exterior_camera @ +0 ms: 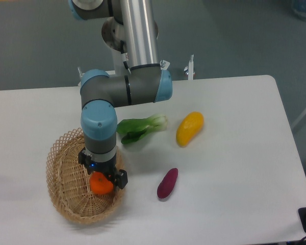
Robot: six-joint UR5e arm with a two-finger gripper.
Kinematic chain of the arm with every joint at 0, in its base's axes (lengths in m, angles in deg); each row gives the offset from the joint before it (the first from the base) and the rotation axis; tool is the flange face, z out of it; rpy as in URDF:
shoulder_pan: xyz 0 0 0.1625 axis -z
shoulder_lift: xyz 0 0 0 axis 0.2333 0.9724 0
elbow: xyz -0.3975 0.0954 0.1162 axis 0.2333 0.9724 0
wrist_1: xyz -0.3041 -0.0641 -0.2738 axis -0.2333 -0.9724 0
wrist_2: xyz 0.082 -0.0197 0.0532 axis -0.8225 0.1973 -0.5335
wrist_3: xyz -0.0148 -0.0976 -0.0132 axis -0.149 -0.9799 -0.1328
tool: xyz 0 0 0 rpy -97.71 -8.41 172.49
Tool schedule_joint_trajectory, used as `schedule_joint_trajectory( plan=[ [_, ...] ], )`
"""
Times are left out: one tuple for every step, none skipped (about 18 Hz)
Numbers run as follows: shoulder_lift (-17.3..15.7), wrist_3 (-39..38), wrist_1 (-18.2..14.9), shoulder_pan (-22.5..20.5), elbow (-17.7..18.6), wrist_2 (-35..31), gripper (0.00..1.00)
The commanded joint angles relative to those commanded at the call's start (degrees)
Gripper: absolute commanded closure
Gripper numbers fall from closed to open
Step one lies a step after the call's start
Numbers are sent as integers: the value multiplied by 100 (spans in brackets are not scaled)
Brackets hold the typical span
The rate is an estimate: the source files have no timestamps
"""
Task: Pick up the orange from the basket
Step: 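Lower the gripper onto the orange inside the basket, then close the gripper around the orange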
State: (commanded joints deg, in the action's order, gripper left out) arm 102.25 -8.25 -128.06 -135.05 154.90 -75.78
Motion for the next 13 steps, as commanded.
schedule_joint_trajectory(
  plan=[
    [35, -9, -9, 18, 0, -35, 0],
    [53, -26, -9, 53, 9, -44, 0],
    [62, -26, -17, 88, 18, -44, 0],
    [62, -26, -18, 97, 18, -27, 0],
    [62, -44, -18, 123, 18, -1, 0],
    [70, -44, -18, 132, 18, -1, 0],
    [79, -53, -18, 132, 18, 8, 0],
    [79, -61, -18, 132, 18, 0, 0],
    [97, -44, -18, 141, 18, -9, 0],
    [149, -27, -9, 167, 18, -35, 0],
    [211, -18, 0, 176, -17, -53, 0],
    [272, -35, -9, 176, -61, -140, 0],
    [325, -61, -9, 211, -79, -228, 0]
  ],
)
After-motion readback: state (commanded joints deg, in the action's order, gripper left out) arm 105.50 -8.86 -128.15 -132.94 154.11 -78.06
